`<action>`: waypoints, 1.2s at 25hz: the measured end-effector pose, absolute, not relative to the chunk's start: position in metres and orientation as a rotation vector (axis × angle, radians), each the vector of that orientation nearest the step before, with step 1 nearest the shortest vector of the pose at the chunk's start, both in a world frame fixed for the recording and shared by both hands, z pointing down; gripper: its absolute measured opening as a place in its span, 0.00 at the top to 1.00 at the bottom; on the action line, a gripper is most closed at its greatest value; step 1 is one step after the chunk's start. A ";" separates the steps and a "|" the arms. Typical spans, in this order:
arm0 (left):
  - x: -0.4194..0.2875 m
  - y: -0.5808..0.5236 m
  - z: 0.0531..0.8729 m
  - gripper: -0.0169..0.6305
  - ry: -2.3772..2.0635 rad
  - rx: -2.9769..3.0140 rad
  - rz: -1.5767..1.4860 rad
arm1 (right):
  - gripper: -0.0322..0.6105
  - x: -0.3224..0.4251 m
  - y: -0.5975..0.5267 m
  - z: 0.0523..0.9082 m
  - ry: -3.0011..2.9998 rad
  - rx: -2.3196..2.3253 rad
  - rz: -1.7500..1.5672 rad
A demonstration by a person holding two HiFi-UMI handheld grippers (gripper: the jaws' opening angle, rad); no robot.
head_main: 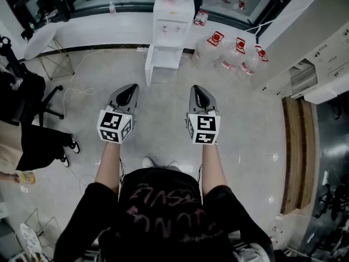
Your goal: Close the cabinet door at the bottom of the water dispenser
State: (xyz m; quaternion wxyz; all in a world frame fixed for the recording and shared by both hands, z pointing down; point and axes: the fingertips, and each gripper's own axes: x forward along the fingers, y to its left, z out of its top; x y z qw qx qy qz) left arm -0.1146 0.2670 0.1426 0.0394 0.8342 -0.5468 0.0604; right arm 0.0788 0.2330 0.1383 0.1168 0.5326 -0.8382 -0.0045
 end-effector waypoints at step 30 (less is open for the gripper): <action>-0.137 0.216 0.187 0.95 -1.588 2.589 0.247 | 0.93 0.054 0.177 0.167 -2.434 1.570 -0.052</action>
